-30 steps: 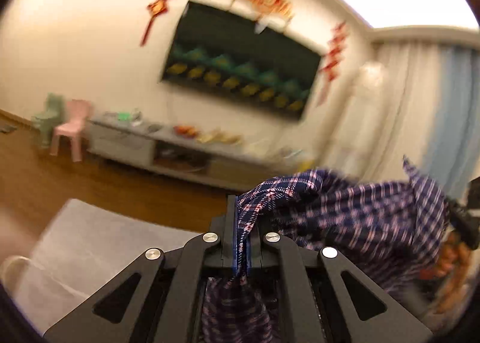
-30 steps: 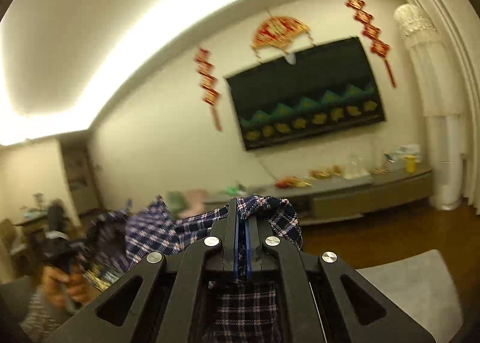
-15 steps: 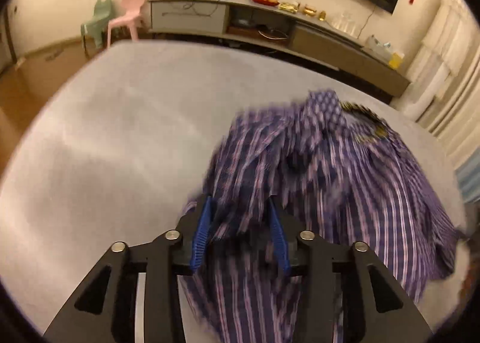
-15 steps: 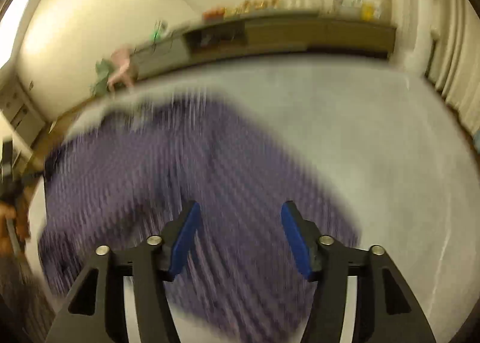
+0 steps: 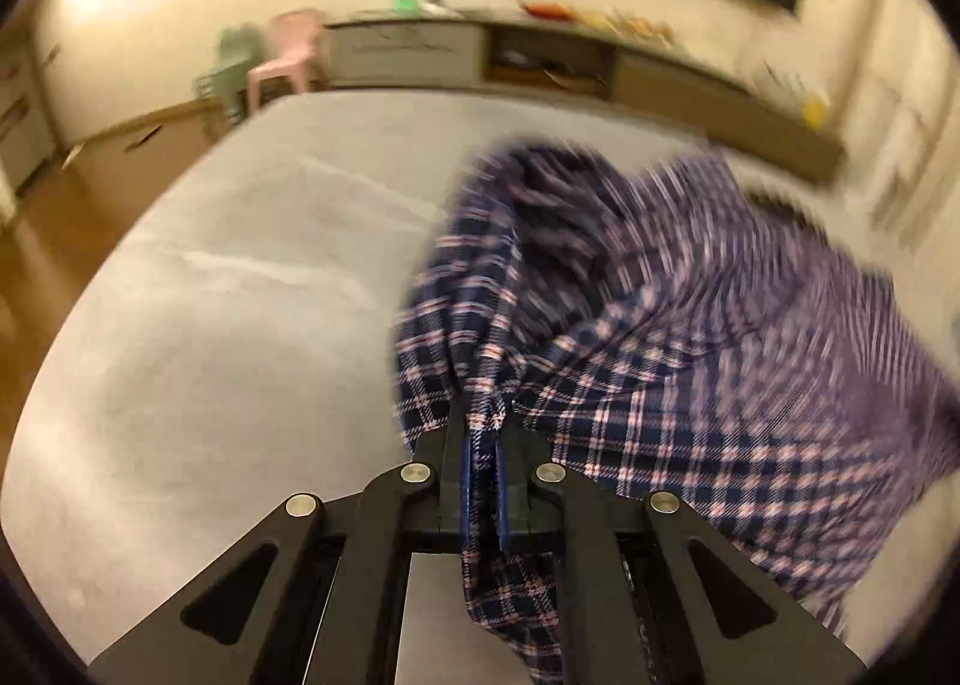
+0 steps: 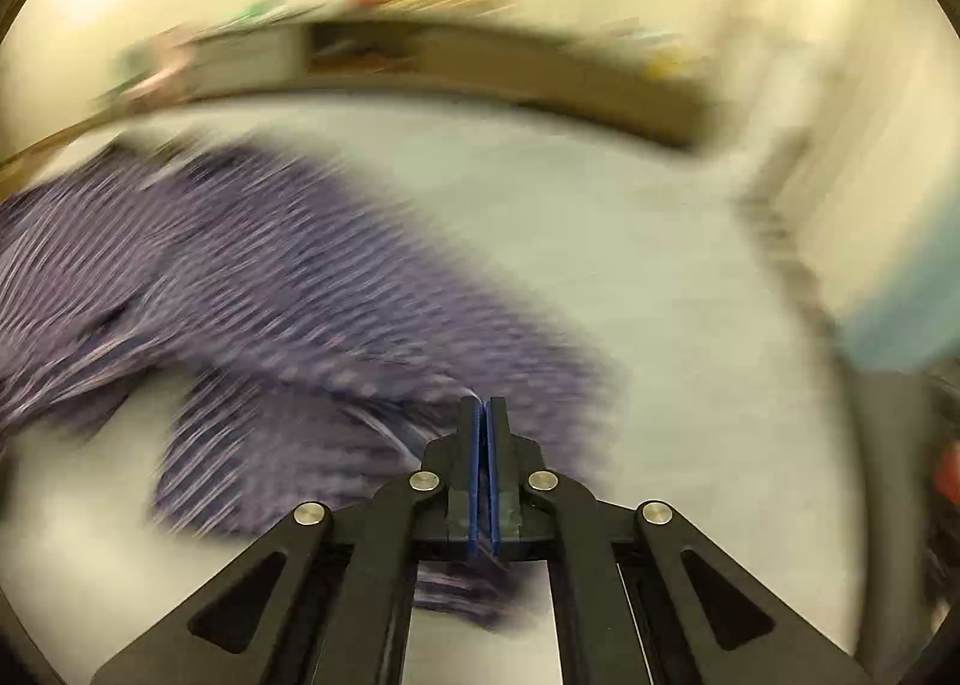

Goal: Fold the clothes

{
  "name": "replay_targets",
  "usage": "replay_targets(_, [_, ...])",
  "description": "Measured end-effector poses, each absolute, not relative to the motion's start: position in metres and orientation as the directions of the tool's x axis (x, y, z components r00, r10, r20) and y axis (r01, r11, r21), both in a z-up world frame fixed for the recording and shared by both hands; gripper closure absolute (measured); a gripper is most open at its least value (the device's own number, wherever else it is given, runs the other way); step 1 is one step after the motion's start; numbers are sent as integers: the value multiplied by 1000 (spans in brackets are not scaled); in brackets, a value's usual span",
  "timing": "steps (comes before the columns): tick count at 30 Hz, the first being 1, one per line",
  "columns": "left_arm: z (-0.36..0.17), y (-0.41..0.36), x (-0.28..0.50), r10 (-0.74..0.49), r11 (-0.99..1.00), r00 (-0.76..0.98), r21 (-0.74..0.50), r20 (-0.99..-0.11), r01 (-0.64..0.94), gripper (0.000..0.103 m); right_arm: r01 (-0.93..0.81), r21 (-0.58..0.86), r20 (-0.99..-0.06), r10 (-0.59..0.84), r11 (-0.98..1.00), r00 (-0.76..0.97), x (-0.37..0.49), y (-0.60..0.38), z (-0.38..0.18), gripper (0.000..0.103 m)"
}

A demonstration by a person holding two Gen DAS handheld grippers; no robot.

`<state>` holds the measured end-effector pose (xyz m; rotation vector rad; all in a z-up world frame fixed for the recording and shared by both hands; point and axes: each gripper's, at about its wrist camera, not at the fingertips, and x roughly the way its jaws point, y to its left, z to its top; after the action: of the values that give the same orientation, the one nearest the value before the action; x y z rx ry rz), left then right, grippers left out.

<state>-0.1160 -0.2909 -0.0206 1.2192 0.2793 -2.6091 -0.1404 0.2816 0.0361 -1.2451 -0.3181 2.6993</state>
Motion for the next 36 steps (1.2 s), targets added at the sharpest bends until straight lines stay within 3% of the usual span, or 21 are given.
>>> replay_targets(2, [-15,-314,-111,-160,-932,-622,-90,-766,351,95,-243,-339,-640,412,-909,-649,-141,321,57,101])
replay_targets(4, [-18,-324,-108,-135,-920,-609,-130,-781,371,92,-338,-242,-650,410,-910,-640,-136,353,65,93])
replay_targets(5, [-19,-322,-107,-111,-919,-605,-150,-788,364,80,-320,-145,-696,327,-936,-640,-136,361,67,77])
replay_targets(6, [-20,-319,-106,-87,-919,-602,-169,-794,356,63,-258,-37,-736,201,-965,-646,-133,362,70,68])
replay_targets(8, [-18,-306,-100,-67,-930,-611,-172,-789,325,41,-108,125,-747,-22,-986,-665,-128,341,70,51])
replay_targets(11, [-22,-289,-99,-103,-951,-597,-96,-795,292,38,18,77,-775,-71,-997,-628,-129,307,48,35])
replay_targets(18, [-35,-284,-98,-95,-951,-559,-91,-824,296,38,316,-15,-841,-159,-949,-518,-129,226,-3,36])
replay_targets(20, [-34,-284,-97,-81,-953,-564,-101,-821,284,38,382,-29,-857,-174,-924,-485,-131,208,-15,63])
replay_targets(22, [-28,-282,-95,-59,-958,-586,-118,-808,260,38,330,-44,-860,-133,-943,-493,-141,225,-11,77])
replay_targets(23, [-22,-281,-93,-45,-961,-602,-130,-797,245,38,294,-74,-860,-89,-953,-503,-145,236,-8,78])
replay_targets(25, [-7,-277,-87,5,-966,-645,-171,-764,196,38,156,-251,-836,132,-955,-533,-154,264,-10,92])
replay_targets(26, [2,-275,-82,41,-967,-668,-199,-743,161,38,84,-350,-805,254,-933,-537,-157,280,-11,92])
replay_targets(28, [20,-266,-79,64,-977,-697,-187,-714,101,38,-1,-386,-792,332,-923,-513,-156,312,-6,91])
replay_targets(30, [41,-255,-81,50,-991,-723,-125,-689,50,38,-35,-203,-814,188,-979,-549,-142,337,22,89])
replay_targets(32, [62,-243,-83,38,-998,-748,-59,-663,2,33,5,-96,-795,73,-995,-602,-133,333,41,70])
replay_targets(34, [77,-224,-107,-5,-996,-760,72,-650,-55,25,84,-5,-780,-49,-996,-624,-137,314,48,58])
replay_targets(36, [73,-200,-140,-13,-965,-739,202,-674,-168,19,156,54,-795,-137,-986,-590,-137,293,41,56])
